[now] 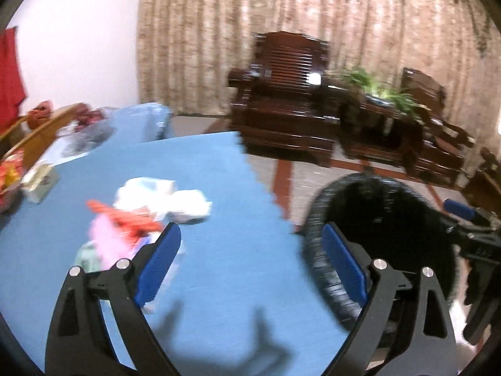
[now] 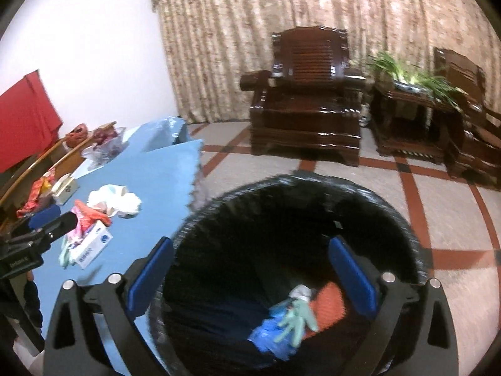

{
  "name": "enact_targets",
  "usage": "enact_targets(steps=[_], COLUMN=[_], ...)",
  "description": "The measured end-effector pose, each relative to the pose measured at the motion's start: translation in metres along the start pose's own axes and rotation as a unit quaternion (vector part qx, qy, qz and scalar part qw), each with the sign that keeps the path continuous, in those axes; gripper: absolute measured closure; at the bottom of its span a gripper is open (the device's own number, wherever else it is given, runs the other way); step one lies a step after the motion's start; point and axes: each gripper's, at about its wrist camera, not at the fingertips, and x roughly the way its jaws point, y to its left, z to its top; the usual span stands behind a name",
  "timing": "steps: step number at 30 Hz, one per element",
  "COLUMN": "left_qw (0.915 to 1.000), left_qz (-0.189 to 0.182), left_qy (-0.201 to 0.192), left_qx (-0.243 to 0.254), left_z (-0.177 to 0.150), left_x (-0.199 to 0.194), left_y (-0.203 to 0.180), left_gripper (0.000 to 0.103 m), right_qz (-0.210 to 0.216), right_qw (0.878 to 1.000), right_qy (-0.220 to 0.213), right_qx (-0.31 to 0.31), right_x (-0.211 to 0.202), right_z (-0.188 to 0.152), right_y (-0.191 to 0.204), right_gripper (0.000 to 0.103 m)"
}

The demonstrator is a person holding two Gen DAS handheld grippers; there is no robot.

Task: Collect trash
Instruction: 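Grasp the pink face mask with the left gripper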

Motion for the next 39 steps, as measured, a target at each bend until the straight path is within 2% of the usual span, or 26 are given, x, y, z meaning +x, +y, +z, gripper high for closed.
enact_targets(steps=[5,12,21,28,31,35,39], left_qw=[0.9980,0.9923,0.9898,0.9876,0.9867,0.9864,0.9879], left_qz=[0.059,0.103,0.109,0.119,0.120,0.115,0.105], left_qy=[-0.004,0.004,0.025,0.049,0.059,0.069,0.063], left_qx=[-0.023,-0.069,-0.089,-0.090,-0.092,-0.095,-0.095], left_z=[-0.007,-0.019,-0.028,-0.032,-0.033,-0.034,-0.033], left_x=[-0.011,-0.012,0.026,0.061,0.073,0.080,0.070], left_y=[0.050,0.108,0.122,0.124,0.127,0.130,0.130], left_gripper=[0.014,0.017,0.021,0.025,0.033,0.051,0.065], right_qz=[0.033,0.067,0.080,0.084,0.084,0.088,0.091], right_qw=[0.999,0.996,0.993,0.992,0.991,0.991,0.990], right_qy=[-0.006,-0.010,0.001,0.009,0.012,0.019,0.022], right_qx=[-0.033,-0.062,-0.089,-0.098,-0.101,-0.101,-0.104], right_x=[0.016,0.044,0.078,0.091,0.097,0.102,0.106], right_z=[0.009,0.014,0.012,0.012,0.012,0.010,0.009], right_y=[0.047,0.102,0.139,0.146,0.147,0.149,0.154], right_gripper=[0.005,0.005,0.006,0.006,0.006,0.006,0.006])
